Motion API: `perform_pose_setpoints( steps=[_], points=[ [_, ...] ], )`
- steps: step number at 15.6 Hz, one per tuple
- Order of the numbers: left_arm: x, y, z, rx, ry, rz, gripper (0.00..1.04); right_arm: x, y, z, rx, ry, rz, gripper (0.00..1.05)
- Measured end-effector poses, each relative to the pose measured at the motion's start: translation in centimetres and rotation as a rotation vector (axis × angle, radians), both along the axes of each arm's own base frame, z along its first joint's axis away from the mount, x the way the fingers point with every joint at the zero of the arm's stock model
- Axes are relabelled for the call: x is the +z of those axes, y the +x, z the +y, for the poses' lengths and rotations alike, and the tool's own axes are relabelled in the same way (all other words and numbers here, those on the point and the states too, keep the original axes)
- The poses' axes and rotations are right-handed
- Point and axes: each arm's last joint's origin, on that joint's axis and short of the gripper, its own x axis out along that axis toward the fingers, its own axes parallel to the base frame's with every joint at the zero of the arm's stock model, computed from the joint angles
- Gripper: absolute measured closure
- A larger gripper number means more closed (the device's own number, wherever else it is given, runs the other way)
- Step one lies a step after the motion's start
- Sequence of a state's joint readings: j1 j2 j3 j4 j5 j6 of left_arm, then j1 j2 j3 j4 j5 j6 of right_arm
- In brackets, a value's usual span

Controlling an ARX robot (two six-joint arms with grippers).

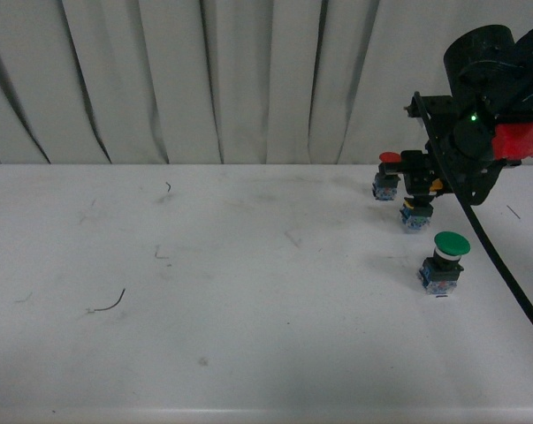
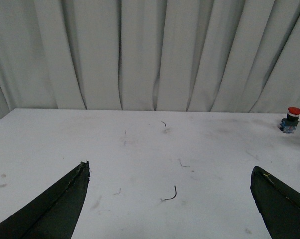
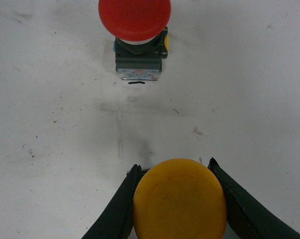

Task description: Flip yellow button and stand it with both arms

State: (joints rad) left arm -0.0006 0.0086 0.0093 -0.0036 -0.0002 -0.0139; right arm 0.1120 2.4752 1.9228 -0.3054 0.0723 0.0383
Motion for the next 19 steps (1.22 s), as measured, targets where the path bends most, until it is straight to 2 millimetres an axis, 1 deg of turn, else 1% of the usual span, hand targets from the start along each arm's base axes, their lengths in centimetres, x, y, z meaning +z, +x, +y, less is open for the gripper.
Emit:
perform_pose_setpoints(
  steps=[2, 7, 10, 12, 13, 18, 19],
  points=[
    [0.0, 0.0, 0.0, 0.001, 0.000, 0.000, 0.07, -0.1, 0.1, 0.7, -0.014, 0.005, -0.013, 0.69],
    [0.0, 0.0, 0.0, 0.001, 0.000, 0.000, 0.07, -0.7, 0.2, 1.0, -0.006, -0.031, -0.034, 0.69],
    [0.0, 0.0, 0.0, 0.001, 0.000, 0.000, 0.07, -1.7, -0.4, 1.9, 0.018, -0.038, -0.012, 0.69],
    [0.0, 0.0, 0.0, 0.001, 0.000, 0.000, 0.07, -1.7, -0.5, 2.3, 0.024, -0.038, -0.013, 0.69],
    [0.0, 0.0, 0.0, 0.001, 0.000, 0.000, 0.07, -2.0, -0.6, 2.2, 0.023, -0.038, -0.014, 0.69],
    [0.0, 0.0, 0.0, 0.001, 0.000, 0.000, 0.07, -1.9, -0.9, 2.1, 0.019, -0.042, -0.015, 0.69],
    [0.0, 0.0, 0.0, 0.001, 0.000, 0.000, 0.07, -2.0, -0.9, 2.1, 0.019, -0.043, -0.014, 0.67]
  ],
)
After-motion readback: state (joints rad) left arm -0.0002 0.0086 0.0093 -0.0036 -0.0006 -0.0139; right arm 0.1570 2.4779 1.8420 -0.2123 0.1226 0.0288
